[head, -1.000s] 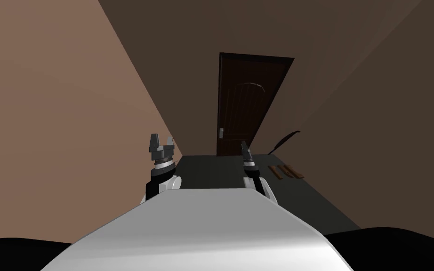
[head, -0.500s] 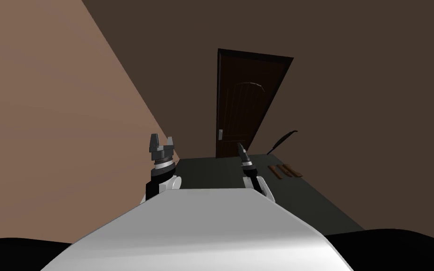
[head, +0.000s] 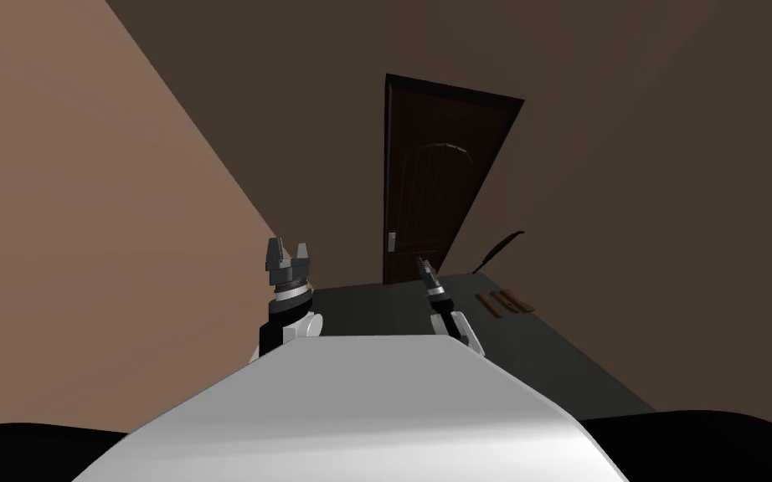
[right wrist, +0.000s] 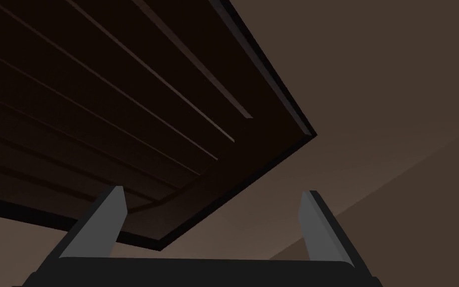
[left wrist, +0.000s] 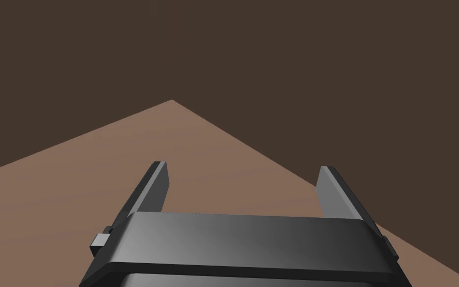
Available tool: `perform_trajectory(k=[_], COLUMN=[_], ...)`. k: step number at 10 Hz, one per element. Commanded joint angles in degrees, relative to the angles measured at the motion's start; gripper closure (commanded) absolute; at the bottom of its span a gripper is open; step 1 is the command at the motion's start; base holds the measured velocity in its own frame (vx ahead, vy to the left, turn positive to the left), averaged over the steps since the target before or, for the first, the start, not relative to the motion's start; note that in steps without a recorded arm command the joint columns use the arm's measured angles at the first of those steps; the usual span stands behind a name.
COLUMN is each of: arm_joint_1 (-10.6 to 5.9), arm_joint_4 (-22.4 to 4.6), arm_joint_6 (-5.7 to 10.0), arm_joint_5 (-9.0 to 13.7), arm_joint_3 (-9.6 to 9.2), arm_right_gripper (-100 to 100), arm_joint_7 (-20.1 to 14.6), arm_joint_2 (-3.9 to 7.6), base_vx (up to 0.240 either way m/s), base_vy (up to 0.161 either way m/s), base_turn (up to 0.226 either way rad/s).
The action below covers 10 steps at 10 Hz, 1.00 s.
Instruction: Pull the door open
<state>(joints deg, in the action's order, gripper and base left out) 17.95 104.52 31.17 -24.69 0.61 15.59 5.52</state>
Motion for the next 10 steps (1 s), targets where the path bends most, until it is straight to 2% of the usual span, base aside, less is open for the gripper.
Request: perform_trajectory(k=[1,10], arm_joint_1=[-0.86,-4.91], arm_joint_4=[-2.1,-11.1], arm_joint_6=[0.08,-0.09], arm_joint_5=[-2.4,-13.3], arm_joint_3=[0.34,1.43], arm_right_gripper=[-100,-100], arm_joint_7=[1.4,7.7], arm_joint_2=[0.22,0.62], base_vx=[0.153,0.135], base_vy=[0.067,0.076], base_turn=[-0.111,-0.094])
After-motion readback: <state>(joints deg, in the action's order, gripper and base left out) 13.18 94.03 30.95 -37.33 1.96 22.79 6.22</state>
